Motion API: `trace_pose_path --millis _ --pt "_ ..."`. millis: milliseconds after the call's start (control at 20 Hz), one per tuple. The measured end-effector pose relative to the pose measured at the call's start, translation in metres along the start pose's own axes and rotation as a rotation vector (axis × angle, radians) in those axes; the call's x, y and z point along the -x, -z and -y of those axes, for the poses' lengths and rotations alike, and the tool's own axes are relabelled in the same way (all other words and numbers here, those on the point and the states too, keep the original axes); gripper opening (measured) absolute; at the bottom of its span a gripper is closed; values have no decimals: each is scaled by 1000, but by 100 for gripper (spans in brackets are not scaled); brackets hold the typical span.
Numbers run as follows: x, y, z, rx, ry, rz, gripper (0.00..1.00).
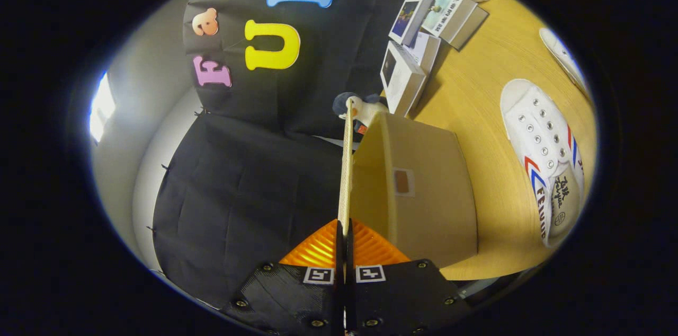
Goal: Open the storage box then place both shoes into the box .Put the left shoe in first, then the right shoe, with the right side of both shoes facing outward in a uniform manner.
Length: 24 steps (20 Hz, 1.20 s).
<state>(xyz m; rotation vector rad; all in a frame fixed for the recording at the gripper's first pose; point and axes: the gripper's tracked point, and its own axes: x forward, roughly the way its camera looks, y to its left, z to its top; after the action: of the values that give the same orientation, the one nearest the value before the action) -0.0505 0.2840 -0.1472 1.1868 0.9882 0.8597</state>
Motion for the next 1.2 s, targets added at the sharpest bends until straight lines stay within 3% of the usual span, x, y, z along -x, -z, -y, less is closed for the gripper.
trace_pose_path --millis 550,1000,1050,1150,1200 --pt "-67 25 -123 269 -53 -74 1" --pt "-145 84 -159 443 -53 -116 2" --pt "-153 90 -159 461 -53 -126 11" --pt "-162 99 -162 521 -57 -135 18" --pt "-168 100 -161 558 -55 -133 30"
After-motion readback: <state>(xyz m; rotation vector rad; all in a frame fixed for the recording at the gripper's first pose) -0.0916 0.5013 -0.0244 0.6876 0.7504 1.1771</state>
